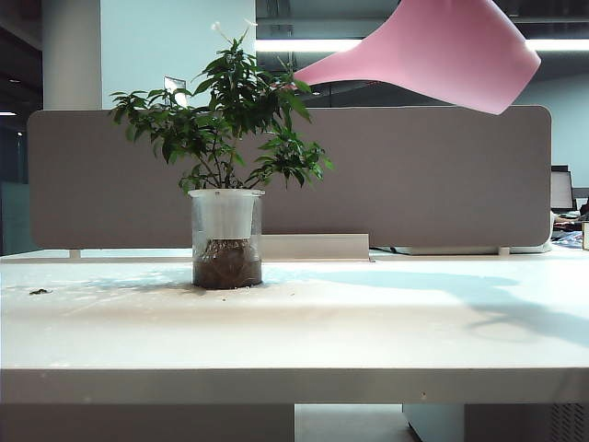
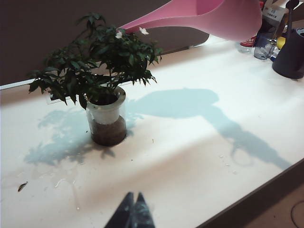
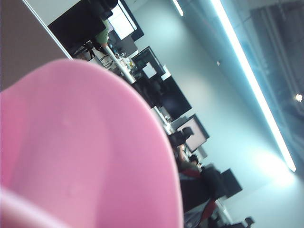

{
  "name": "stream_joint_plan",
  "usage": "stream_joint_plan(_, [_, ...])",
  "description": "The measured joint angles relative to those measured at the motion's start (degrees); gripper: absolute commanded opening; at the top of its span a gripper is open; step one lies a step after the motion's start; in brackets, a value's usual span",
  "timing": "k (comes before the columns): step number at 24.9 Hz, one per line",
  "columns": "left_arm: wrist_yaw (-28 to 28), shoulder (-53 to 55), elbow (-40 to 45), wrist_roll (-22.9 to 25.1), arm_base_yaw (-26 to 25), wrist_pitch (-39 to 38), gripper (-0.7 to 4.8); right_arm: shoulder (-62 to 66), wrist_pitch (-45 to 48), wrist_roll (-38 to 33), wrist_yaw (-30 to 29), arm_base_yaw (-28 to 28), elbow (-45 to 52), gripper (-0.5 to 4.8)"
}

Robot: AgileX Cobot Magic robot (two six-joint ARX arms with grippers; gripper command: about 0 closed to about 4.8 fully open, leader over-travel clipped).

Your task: Pick up the watering can from the table, water the potted plant, and put the can back.

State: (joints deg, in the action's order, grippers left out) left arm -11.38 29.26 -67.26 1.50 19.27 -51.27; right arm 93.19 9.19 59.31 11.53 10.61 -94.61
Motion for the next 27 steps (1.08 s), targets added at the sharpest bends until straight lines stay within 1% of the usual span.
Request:
stream_joint_plan(3, [0.0,0.0,0.0,0.0,0.0,0.0,-0.05,0.0,-0.2,2.7,0.1,1.2,-1.1,-0.06])
stream_joint_plan(12, [0.0,0.0,0.0,0.0,0.0,0.0,-0.05,-0.2,-0.3,3.1,-1.1,1.5,-6.0,-0.06])
stream_joint_plan(23, [0.0,0.0,0.0,0.0,0.0,0.0,-0.05,-0.2,-1.4,4.7,-1.1,1.5,-6.1,-0.06])
stream_joint_plan(27, [0.0,0.0,0.0,0.0,0.0,0.0,-0.05,-0.2,-1.4,7.6,-1.1,1.5,-6.1,-0.05])
